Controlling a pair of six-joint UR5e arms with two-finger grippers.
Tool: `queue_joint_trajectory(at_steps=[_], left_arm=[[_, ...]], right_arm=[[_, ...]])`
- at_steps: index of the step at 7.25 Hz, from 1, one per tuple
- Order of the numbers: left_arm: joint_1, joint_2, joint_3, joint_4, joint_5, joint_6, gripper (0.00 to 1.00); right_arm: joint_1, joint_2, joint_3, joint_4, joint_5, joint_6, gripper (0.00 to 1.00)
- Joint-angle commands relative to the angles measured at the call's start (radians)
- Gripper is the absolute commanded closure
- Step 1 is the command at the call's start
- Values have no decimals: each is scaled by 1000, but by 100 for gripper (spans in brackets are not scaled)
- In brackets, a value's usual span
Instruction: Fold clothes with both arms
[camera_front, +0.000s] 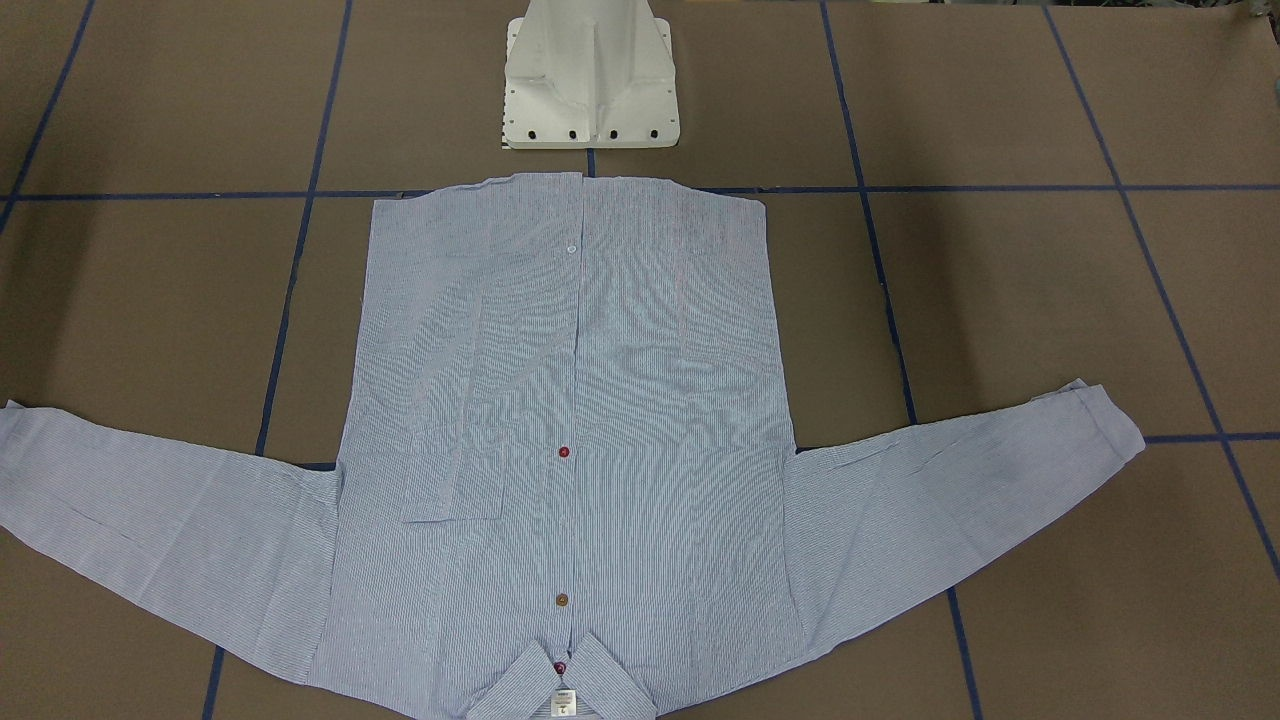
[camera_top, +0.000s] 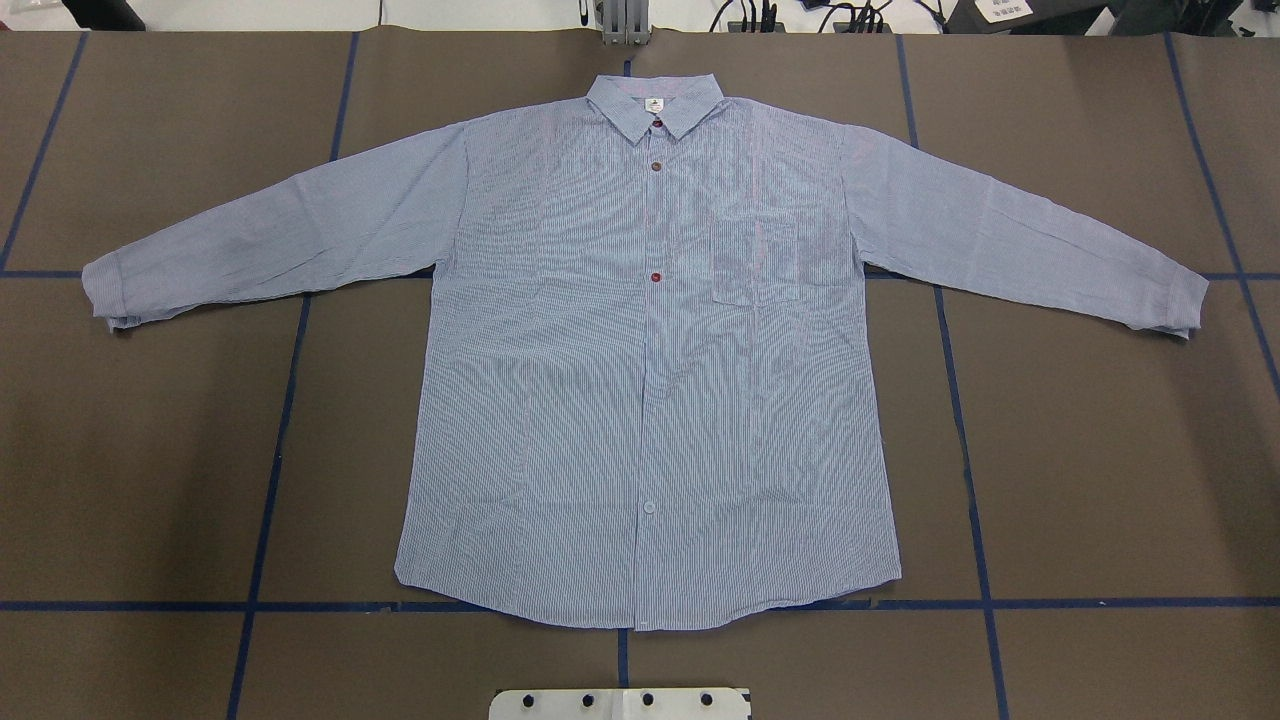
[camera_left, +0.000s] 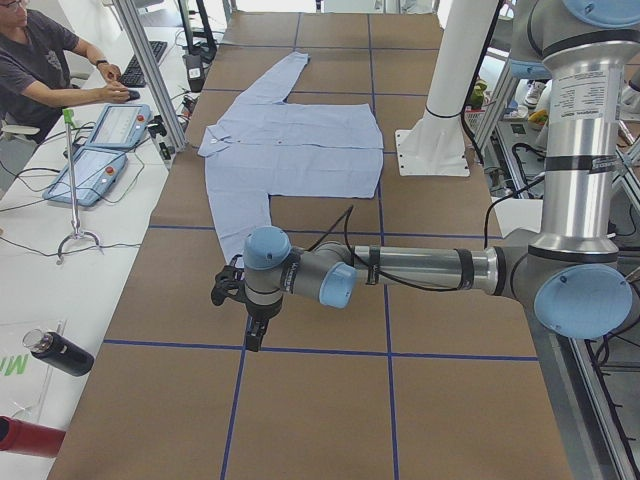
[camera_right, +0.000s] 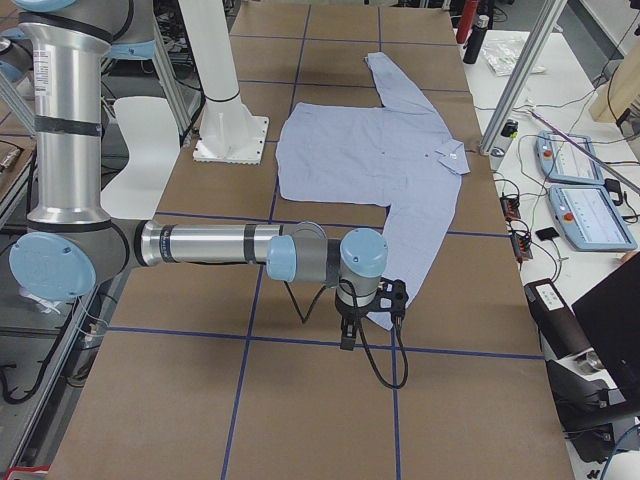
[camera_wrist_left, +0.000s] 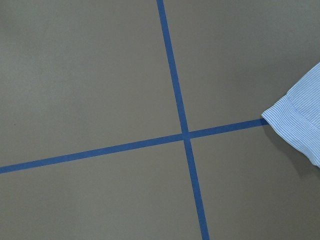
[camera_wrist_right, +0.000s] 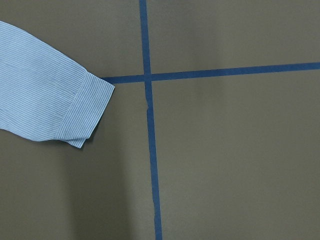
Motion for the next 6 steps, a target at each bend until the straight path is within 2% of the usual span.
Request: queue_joint_trajectory(at_steps=[1,5,6], left_arm=[[-1,0,0,0,0,0,0],[-22,-3,26,12,-11,-5,0],[-51,-36,-2,82,-12,-5,0]], right_arm=[[-2,6,3,-5,-1,-6,0],[-1,26,1,-2,14,4,0],[-2,26,0,1,13,10,0]])
